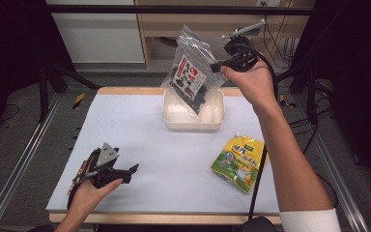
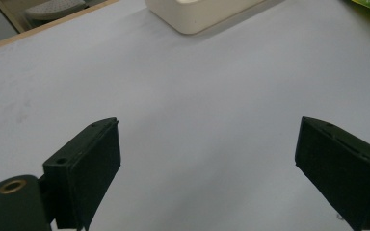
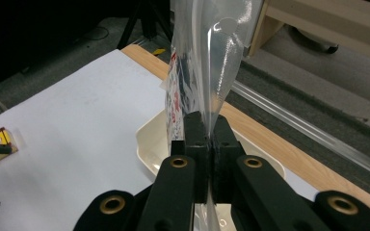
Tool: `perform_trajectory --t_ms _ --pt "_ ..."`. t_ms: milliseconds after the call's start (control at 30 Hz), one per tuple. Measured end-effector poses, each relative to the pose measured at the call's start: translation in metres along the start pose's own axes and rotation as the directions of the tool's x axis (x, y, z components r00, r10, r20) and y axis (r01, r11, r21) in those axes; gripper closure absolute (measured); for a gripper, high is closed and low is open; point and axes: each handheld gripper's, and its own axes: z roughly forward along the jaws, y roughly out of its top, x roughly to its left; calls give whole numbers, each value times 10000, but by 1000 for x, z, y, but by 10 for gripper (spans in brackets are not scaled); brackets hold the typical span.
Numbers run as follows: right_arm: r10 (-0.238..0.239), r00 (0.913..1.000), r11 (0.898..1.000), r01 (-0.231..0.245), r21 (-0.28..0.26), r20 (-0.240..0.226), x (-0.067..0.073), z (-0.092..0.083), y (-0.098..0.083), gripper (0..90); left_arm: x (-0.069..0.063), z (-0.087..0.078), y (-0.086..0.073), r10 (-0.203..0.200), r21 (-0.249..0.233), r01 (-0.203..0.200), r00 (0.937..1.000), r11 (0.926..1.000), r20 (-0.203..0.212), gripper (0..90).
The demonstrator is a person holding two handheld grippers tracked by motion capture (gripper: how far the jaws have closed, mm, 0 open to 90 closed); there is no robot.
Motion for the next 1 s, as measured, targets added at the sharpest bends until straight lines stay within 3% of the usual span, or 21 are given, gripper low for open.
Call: perform_trajectory --t_ms 433,1000 --pt "477 9986 9987 -473 167 -250 -6 16 2 890 2 2 -1 -112 76 111 9999 9999 31 86" --pt "654 9966 9978 -647 160 -495 -6 23 1 890 2 3 -2 -92 127 90 9999 9999 119 89"
